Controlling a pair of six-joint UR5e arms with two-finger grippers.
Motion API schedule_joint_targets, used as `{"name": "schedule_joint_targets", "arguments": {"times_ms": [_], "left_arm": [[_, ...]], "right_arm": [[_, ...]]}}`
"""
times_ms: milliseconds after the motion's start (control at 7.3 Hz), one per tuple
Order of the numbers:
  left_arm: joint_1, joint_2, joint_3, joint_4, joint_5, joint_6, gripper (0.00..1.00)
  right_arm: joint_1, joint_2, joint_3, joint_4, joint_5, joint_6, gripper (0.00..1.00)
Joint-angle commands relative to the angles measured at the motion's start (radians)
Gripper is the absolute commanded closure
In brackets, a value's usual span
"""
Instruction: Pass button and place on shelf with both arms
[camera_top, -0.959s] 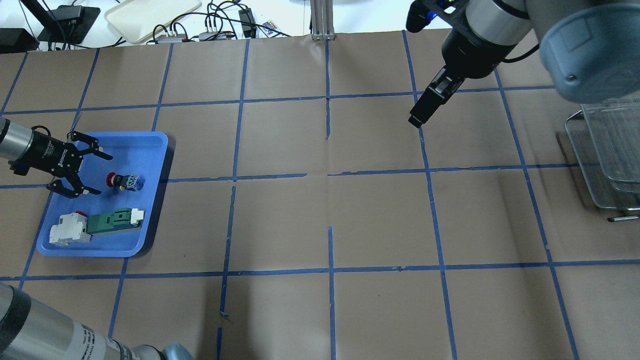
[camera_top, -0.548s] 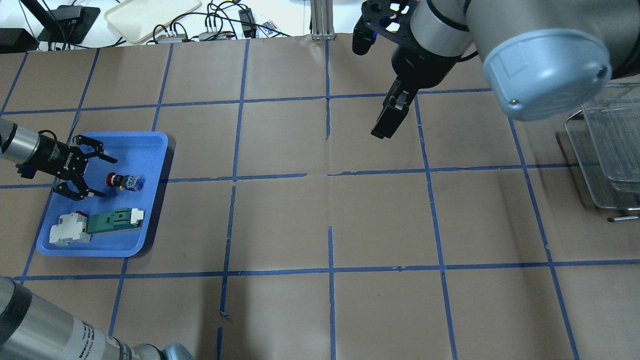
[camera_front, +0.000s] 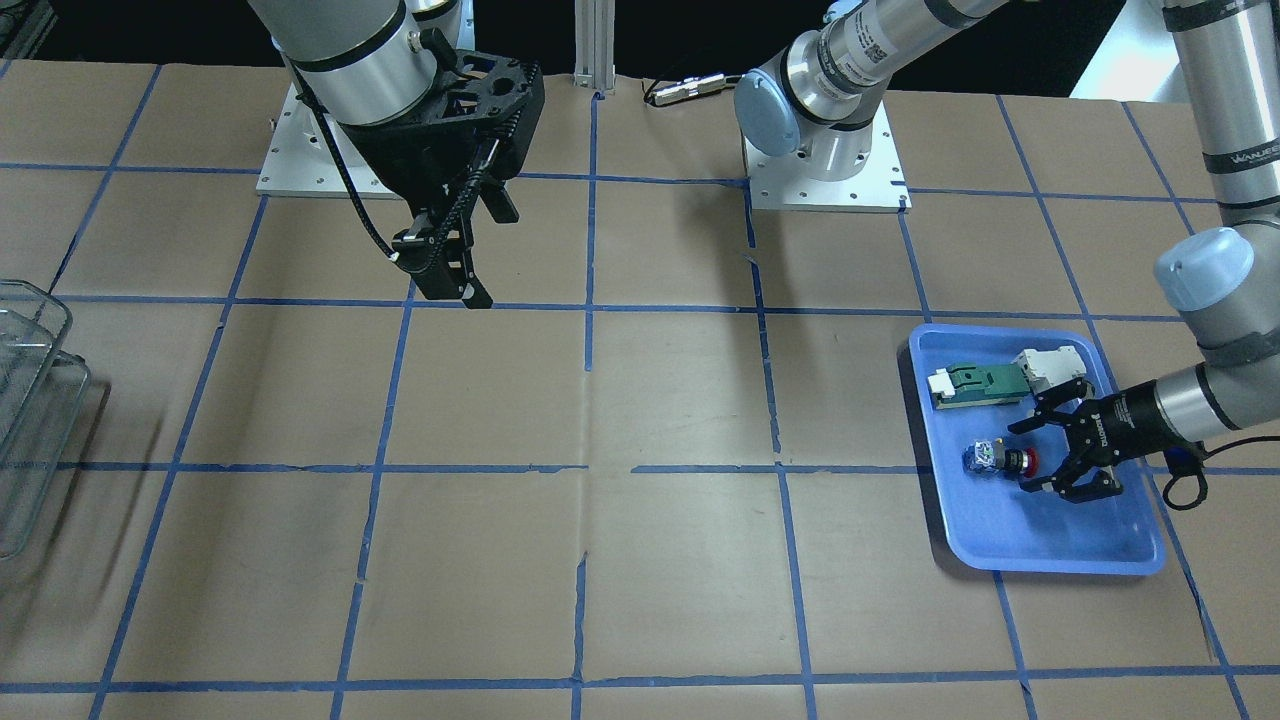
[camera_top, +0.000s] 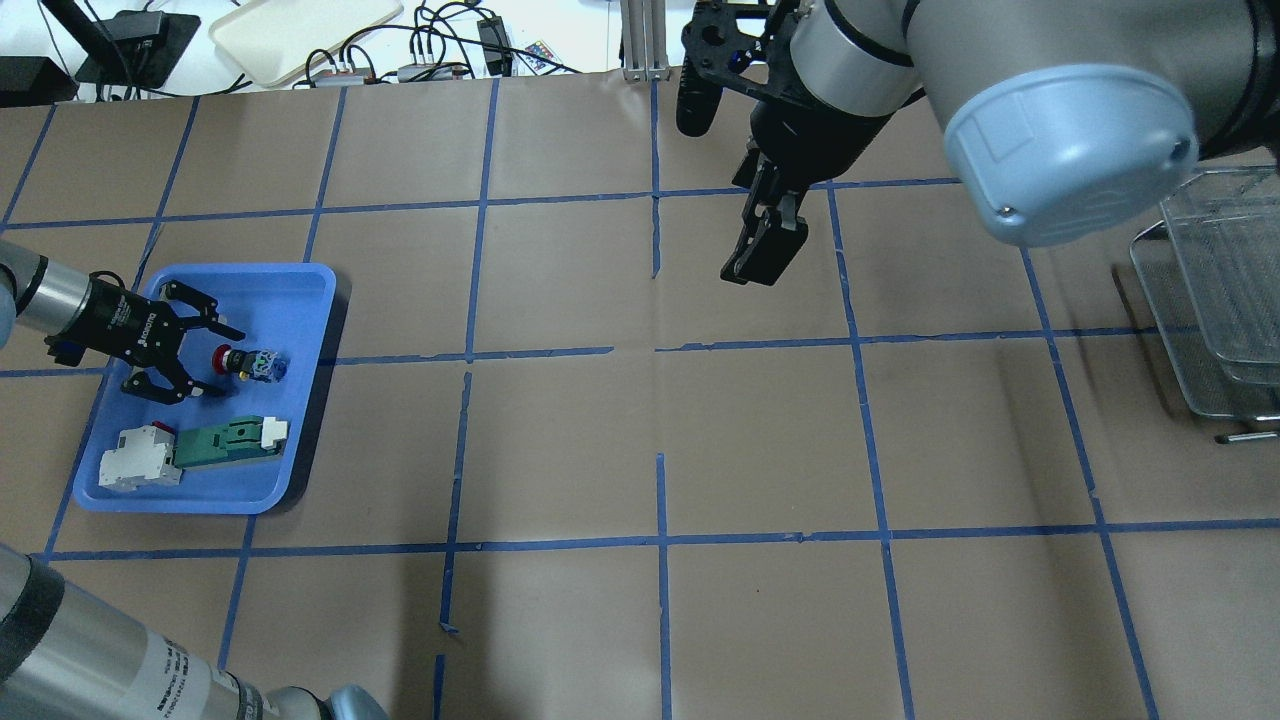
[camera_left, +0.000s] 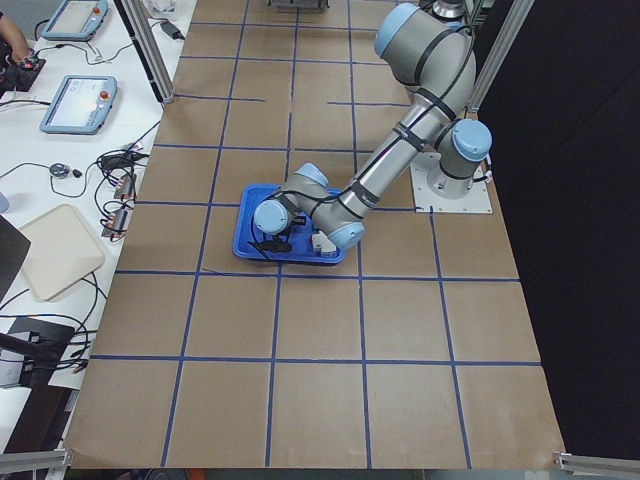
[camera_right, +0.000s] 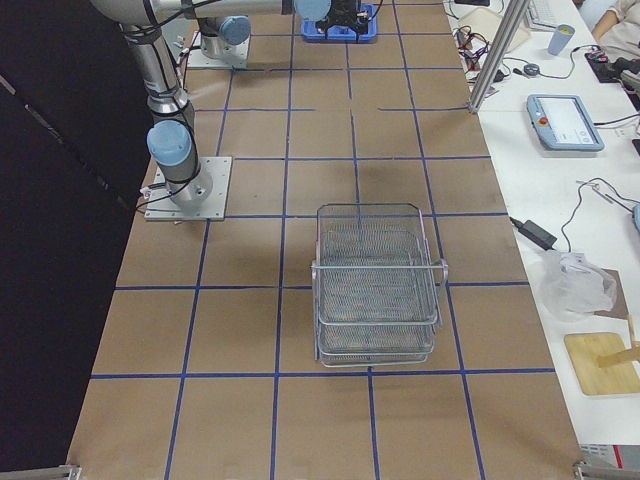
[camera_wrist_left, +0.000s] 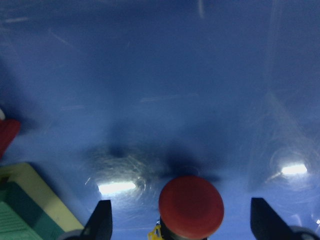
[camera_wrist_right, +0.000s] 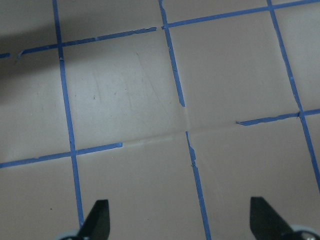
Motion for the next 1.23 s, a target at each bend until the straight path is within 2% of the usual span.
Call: {"name": "schedule_joint_targets", "arguments": {"times_ms": [0, 137, 411, 959, 1096], "left_arm": [[0.0, -0.001, -0.003, -0.002, 0.005, -0.001, 0.94], [0.0, -0.001, 0.0, -0.005, 0.011, -0.001, 1.0], [0.002, 0.005, 0.005, -0.017, 0.01, -0.007, 1.0], [-0.014, 0.083, 0.019, -0.037, -0.003, -0.039, 1.0], [-0.018, 0.112, 0.029, -0.076, -0.062, -0.107, 1.0]], "right_arm": [[-0.001, -0.002, 0.009, 0.006, -0.003, -0.083, 0.0], [-0.001, -0.005, 0.011, 0.009, -0.003, -0.083, 0.01], [-0.001, -0.005, 0.012, 0.0, -0.001, -0.077, 0.01], [-0.001, -0.005, 0.014, 0.005, -0.001, -0.074, 0.0], [-0.004, -0.005, 0.014, 0.003, -0.001, -0.073, 0.0]]}}
